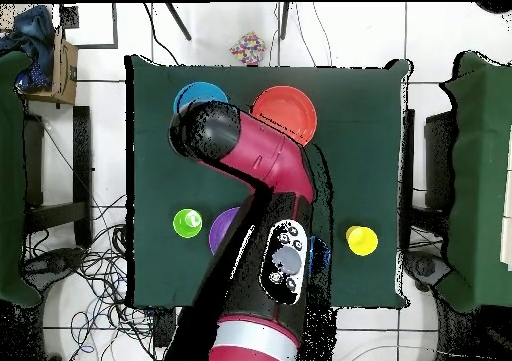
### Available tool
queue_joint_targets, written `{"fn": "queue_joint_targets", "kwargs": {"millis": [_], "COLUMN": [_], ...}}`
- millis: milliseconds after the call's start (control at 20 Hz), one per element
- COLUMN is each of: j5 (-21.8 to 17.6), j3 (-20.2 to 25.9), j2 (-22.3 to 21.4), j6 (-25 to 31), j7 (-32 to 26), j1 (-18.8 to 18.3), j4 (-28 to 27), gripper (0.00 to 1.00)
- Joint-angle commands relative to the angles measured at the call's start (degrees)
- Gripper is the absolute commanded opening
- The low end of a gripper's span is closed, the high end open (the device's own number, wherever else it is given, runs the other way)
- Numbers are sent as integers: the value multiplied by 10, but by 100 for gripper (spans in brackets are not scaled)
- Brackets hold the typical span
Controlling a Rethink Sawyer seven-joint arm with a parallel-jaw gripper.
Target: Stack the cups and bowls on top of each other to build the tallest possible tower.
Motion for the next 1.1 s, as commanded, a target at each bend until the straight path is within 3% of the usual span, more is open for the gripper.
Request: {"fn": "queue_joint_targets", "kwargs": {"millis": [50,1100], "j5": [-70,-155], "j3": [45,84], "j2": [9,-4], "j6": [38,4], "j7": [-42,-79], "j1": [-22,-80], "j4": [16,33], "gripper": [0,0]}}
